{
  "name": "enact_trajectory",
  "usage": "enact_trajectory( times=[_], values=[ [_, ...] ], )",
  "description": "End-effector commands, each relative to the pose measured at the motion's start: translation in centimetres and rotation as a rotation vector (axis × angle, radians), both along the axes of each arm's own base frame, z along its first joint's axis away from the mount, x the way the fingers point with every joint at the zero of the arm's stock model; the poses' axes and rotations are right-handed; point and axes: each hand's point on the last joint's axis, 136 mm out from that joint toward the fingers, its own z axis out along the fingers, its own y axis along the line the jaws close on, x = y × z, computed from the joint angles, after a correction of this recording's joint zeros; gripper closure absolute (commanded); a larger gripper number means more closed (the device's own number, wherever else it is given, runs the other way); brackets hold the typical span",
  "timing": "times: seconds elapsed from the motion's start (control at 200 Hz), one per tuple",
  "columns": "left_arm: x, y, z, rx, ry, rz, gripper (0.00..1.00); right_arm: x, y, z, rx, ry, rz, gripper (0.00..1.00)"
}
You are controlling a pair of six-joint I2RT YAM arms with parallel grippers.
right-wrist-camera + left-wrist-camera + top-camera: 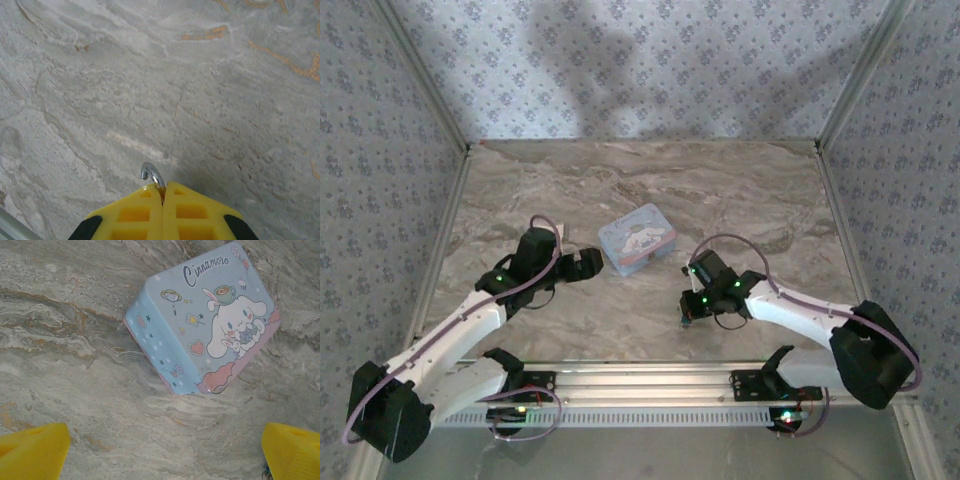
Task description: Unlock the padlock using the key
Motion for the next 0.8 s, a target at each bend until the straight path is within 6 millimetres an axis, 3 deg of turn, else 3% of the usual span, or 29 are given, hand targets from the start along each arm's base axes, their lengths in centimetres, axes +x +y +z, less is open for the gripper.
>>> enact_trajectory(
  times=[0.0, 0.185, 0.26, 0.445, 0.595, 0.794],
  values=[
    [0.5, -0.1, 1.0, 0.015, -0.024, -0.002, 0.02, 0.7, 0.5, 0.2, 0.033, -0.018, 0.016, 0.89],
    [1.5, 0.8, 2.3, 0.057, -0.068, 0.039, 0.02, 2.0, 0.0, 1.2, 0.051, -0.053, -0.015, 0.77],
    [2.0, 1.1, 3.2, 0.072, -0.092, 0.057, 0.02, 2.7, -0.2, 2.2, 0.057, -0.081, -0.021, 0.71],
    [3.3, 3.5, 5.6, 0.145, -0.167, 0.144, 0.02, 4.3, -1.8, 6.1, 0.076, -0.18, -0.053, 0.67],
    [4.6, 6.6, 7.6, 0.249, -0.304, 0.23, 0.02, 6.6, -5.7, 10.2, 0.063, -0.362, -0.173, 0.59],
    [5.8, 11.7, 8.6, 0.353, -0.488, 0.404, 0.02, 8.7, -12.8, 14.7, -0.009, -0.654, -0.385, 0.35]
  ],
)
